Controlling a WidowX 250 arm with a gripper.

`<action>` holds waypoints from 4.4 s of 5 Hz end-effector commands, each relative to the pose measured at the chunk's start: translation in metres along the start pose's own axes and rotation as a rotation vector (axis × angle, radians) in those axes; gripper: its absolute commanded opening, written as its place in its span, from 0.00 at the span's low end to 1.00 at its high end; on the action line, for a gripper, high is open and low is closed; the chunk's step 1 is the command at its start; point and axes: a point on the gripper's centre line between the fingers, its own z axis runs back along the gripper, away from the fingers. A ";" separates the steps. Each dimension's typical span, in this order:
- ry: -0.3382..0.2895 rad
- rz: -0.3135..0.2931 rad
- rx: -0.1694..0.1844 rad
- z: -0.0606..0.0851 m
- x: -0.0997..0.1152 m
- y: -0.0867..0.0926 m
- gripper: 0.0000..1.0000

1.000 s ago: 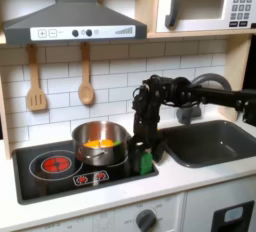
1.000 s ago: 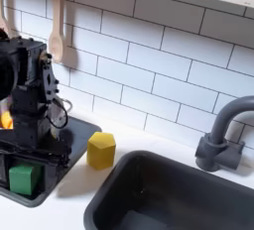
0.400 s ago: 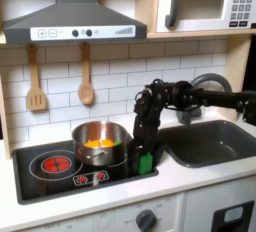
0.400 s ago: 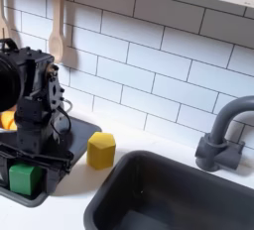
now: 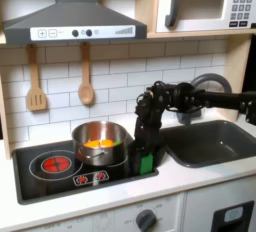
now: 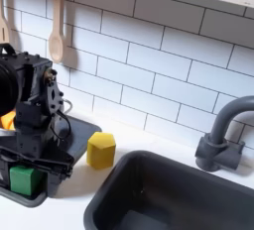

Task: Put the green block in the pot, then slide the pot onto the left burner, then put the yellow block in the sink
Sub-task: 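Put the green block in the pot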

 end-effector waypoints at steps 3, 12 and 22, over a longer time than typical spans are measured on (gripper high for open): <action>-0.025 0.018 -0.037 0.019 0.000 -0.011 0.00; -0.123 0.201 -0.043 0.083 0.037 0.074 0.00; -0.064 0.154 -0.053 0.041 0.082 0.069 0.00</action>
